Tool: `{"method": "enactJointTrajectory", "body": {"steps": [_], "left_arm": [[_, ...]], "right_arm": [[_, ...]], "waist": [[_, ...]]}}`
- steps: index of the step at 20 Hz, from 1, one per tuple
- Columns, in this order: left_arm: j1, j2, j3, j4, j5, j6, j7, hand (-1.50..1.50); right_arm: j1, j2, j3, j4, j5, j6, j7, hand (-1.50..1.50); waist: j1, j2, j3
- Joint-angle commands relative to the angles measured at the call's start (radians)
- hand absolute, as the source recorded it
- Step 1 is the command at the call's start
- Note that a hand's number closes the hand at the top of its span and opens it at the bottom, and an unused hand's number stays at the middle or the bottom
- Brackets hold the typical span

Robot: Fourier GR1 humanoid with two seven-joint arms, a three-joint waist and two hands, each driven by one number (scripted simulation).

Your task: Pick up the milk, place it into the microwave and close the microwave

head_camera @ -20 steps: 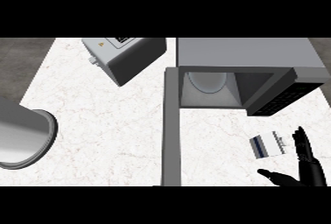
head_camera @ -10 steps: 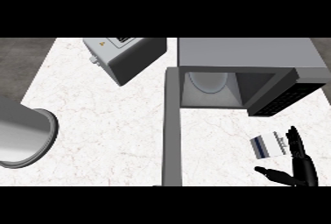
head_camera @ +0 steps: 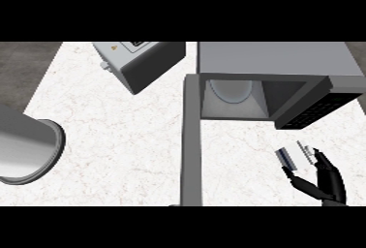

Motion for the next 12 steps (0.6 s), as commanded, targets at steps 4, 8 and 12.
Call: {"method": "enactJointTrajectory", "body": {"steps": [4, 8, 12], "left_arm": [[-0.035, 0.025, 0.007, -0.018, 0.015, 0.052, 0.025, -1.5], [0.026, 0.023, 0.038, -0.013, 0.072, -0.002, 0.026, -1.5], [-0.014, 0.003, 0.014, -0.055, 0.03, 0.063, 0.048, -1.5]], "right_arm": [[-0.031, 0.011, 0.024, 0.044, 0.026, 0.048, -0.129, 1.5], [-0.064, 0.029, 0.011, 0.026, 0.01, 0.038, -0.131, 1.5], [-0.106, 0.141, 0.048, 0.01, 0.03, -0.03, -0.11, 1.5]], "waist": [[0.0, 0.005, 0.005], [0.012, 0.001, 0.004], [-0.002, 0.0, 0.002]]}}
